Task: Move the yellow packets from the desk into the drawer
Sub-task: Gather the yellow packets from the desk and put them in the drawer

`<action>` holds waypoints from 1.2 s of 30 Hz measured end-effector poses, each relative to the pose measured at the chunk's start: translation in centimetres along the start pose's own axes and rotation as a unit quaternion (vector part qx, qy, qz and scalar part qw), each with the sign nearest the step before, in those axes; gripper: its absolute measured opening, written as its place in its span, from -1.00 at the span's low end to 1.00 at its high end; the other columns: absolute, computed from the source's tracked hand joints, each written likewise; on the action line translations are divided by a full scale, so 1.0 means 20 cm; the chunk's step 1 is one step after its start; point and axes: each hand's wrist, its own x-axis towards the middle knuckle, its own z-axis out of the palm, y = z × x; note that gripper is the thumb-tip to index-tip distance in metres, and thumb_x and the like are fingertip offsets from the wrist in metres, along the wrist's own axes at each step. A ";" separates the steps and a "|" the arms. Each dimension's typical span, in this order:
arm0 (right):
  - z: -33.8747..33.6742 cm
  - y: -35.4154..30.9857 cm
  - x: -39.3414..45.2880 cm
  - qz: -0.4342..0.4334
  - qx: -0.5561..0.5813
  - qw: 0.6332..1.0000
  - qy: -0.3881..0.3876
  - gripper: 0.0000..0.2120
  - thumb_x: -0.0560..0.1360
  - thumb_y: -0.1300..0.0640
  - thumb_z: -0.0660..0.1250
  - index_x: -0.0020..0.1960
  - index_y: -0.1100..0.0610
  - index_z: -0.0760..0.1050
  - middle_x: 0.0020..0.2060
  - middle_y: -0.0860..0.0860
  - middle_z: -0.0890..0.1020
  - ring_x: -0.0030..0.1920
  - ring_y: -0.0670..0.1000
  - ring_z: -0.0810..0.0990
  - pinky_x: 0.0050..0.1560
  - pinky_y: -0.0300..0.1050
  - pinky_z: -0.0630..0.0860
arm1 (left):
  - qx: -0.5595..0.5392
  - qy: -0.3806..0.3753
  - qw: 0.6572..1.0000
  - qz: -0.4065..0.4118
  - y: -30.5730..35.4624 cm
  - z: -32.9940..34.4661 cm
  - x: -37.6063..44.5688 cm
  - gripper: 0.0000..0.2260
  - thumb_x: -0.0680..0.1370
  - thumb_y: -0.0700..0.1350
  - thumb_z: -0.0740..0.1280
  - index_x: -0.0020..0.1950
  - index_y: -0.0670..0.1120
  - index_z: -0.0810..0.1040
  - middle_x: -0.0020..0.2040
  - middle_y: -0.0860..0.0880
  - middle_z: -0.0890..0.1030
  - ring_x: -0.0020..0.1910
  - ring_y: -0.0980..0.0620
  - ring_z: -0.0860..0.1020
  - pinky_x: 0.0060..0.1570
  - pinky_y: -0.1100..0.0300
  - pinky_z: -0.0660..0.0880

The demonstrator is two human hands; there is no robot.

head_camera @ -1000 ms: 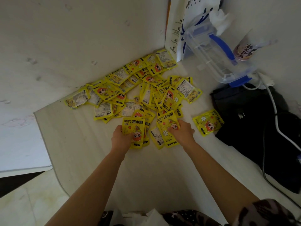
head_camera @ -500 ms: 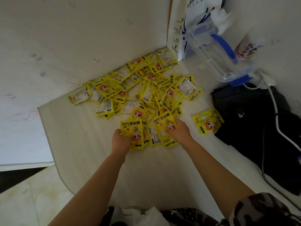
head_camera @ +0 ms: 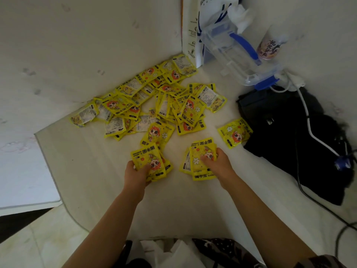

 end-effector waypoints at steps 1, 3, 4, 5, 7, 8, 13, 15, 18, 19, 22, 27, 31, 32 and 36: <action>-0.01 0.01 -0.03 0.002 0.007 1.000 0.012 -0.74 0.49 0.15 0.41 0.14 0.09 0.45 0.08 0.06 0.60 0.04 0.05 0.61 -0.11 -0.11 0.57 | -0.005 -0.008 1.000 -0.004 -0.01 -0.01 -0.01 -0.75 0.50 -0.23 0.40 0.12 -0.08 0.44 0.06 -0.11 0.63 -0.06 -0.14 0.65 -0.15 -0.02 0.59; -0.02 0.05 -0.10 0.010 0.022 0.999 0.029 -0.76 0.49 0.17 0.40 0.12 0.09 0.44 0.06 0.07 0.60 0.00 0.05 0.61 -0.15 -0.12 0.57 | -0.002 -0.026 1.000 -0.007 -0.02 -0.02 -0.03 -0.76 0.51 -0.23 0.39 0.11 -0.07 0.45 0.06 -0.11 0.63 -0.08 -0.13 0.65 -0.18 0.02 0.58; -0.02 0.06 -0.13 0.013 0.031 0.999 0.036 -0.76 0.49 0.16 0.40 0.12 0.09 0.45 0.06 0.07 0.61 0.01 0.06 0.62 -0.11 -0.07 0.59 | 0.002 -0.037 0.999 -0.008 -0.02 -0.03 -0.04 -0.79 0.51 -0.23 0.39 0.08 -0.06 0.46 0.05 -0.11 0.63 -0.09 -0.12 0.64 -0.17 0.02 0.58; -0.02 0.08 -0.17 0.015 0.039 0.998 0.045 -0.76 0.49 0.16 0.40 0.12 0.09 0.45 0.06 0.07 0.61 0.02 0.07 0.63 -0.06 -0.03 0.60 | 0.008 -0.048 0.999 -0.008 -0.03 -0.05 -0.05 -0.80 0.50 -0.23 0.39 0.05 -0.04 0.46 0.06 -0.12 0.63 -0.09 -0.12 0.64 -0.13 -0.01 0.57; 0.00 0.10 -0.26 0.016 0.057 0.996 0.070 -0.76 0.49 0.15 0.41 0.13 0.08 0.46 0.04 0.04 0.62 0.01 0.06 0.63 -0.06 -0.03 0.60 | 0.024 -0.072 0.997 -0.006 -0.04 -0.07 -0.07 -0.82 0.50 -0.23 0.40 0.02 -0.03 0.48 0.07 -0.13 0.63 -0.06 -0.14 0.64 -0.08 -0.06 0.56; 0.01 0.12 -0.30 0.016 0.069 0.994 0.085 -0.76 0.49 0.15 0.40 0.12 0.08 0.45 0.02 0.03 0.61 -0.01 0.05 0.63 -0.11 -0.08 0.58 | 0.032 -0.085 0.996 -0.003 -0.04 -0.09 -0.07 -0.81 0.50 -0.23 0.40 0.02 -0.03 0.48 0.06 -0.13 0.63 -0.06 -0.14 0.64 -0.10 -0.05 0.58; 0.14 0.25 -0.52 0.009 0.106 0.980 0.171 -0.78 0.49 0.12 0.40 0.10 0.06 0.45 0.01 0.01 0.61 -0.01 0.06 0.63 -0.07 -0.05 0.57 | 0.094 -0.162 0.982 0.033 -0.05 -0.21 -0.10 -0.80 0.52 -0.22 0.37 0.10 -0.07 0.45 0.03 -0.11 0.63 -0.11 -0.08 0.65 -0.36 0.14 0.57; 0.20 0.32 -0.62 0.013 0.121 0.971 0.207 -0.78 0.49 0.13 0.40 0.10 0.07 0.45 0.01 0.01 0.61 -0.03 0.04 0.63 -0.08 -0.06 0.57 | 0.121 -0.191 0.973 0.043 -0.06 -0.27 -0.11 -0.81 0.53 -0.22 0.36 0.10 -0.06 0.45 0.03 -0.09 0.62 -0.10 -0.07 0.65 -0.38 0.15 0.56; 0.29 0.41 -0.79 0.024 0.155 0.953 0.260 -0.76 0.49 0.14 0.39 0.13 0.11 0.45 0.01 0.03 0.62 -0.04 0.05 0.64 -0.09 -0.03 0.60 | 0.152 -0.238 0.958 0.057 -0.08 -0.34 -0.13 -0.82 0.54 -0.25 0.34 0.09 -0.07 0.44 0.02 -0.09 0.62 -0.09 -0.06 0.65 -0.39 0.15 0.57; 0.32 0.44 -0.85 0.027 0.172 0.946 0.275 -0.76 0.49 0.14 0.39 0.13 0.12 0.45 0.00 0.03 0.62 -0.06 0.03 0.64 -0.15 -0.07 0.59 | 0.166 -0.249 0.952 0.060 -0.09 -0.36 -0.15 -0.81 0.54 -0.25 0.34 0.10 -0.08 0.44 0.03 -0.09 0.62 -0.09 -0.06 0.65 -0.38 0.15 0.57; 0.37 0.53 -1.03 0.034 0.198 0.924 0.326 -0.76 0.50 0.14 0.38 0.13 0.13 0.44 -0.05 0.01 0.60 -0.14 -0.07 0.60 -0.30 -0.22 0.50 | 0.207 -0.281 0.935 0.066 -0.14 -0.41 -0.21 -0.81 0.53 -0.23 0.36 0.10 -0.08 0.45 0.05 -0.09 0.62 -0.06 -0.06 0.65 -0.31 0.10 0.58; 0.39 0.68 -1.33 0.031 0.260 0.884 0.388 -0.79 0.51 0.21 0.37 0.11 0.07 0.44 -0.13 -0.11 0.60 -0.19 -0.19 0.58 -0.41 -0.40 0.46 | 0.270 -0.340 0.897 0.086 -0.23 -0.40 -0.35 -0.82 0.51 -0.25 0.37 0.07 -0.07 0.48 0.00 -0.06 0.64 -0.09 -0.04 0.65 -0.27 0.09 0.60; 0.39 0.85 -1.55 0.046 0.308 0.845 0.434 -0.74 0.50 0.21 0.37 0.17 0.09 0.46 -0.04 -0.05 0.64 -0.13 -0.13 0.62 -0.37 -0.35 0.50 | 0.331 -0.387 0.854 0.109 -0.37 -0.38 -0.47 -0.83 0.50 -0.26 0.37 0.03 -0.06 0.49 0.00 -0.10 0.65 -0.04 -0.12 0.66 -0.11 -0.08 0.62; 0.39 0.90 -1.61 0.051 0.320 0.835 0.445 -0.74 0.50 0.21 0.37 0.18 0.10 0.46 -0.03 -0.04 0.64 -0.13 -0.12 0.63 -0.38 -0.34 0.50 | 0.350 -0.396 0.841 0.117 -0.42 -0.38 -0.50 -0.84 0.50 -0.26 0.37 0.02 -0.05 0.48 0.01 -0.12 0.65 -0.05 -0.12 0.66 -0.14 -0.07 0.63; 0.41 1.04 -1.80 0.054 0.347 0.808 0.473 -0.76 0.50 0.21 0.37 0.15 0.09 0.46 -0.11 -0.08 0.62 -0.18 -0.15 0.61 -0.47 -0.42 0.47 | 0.392 -0.424 0.804 0.141 -0.55 -0.37 -0.62 -0.84 0.50 -0.25 0.37 -0.01 -0.04 0.48 0.01 -0.14 0.65 -0.04 -0.14 0.65 -0.16 -0.08 0.63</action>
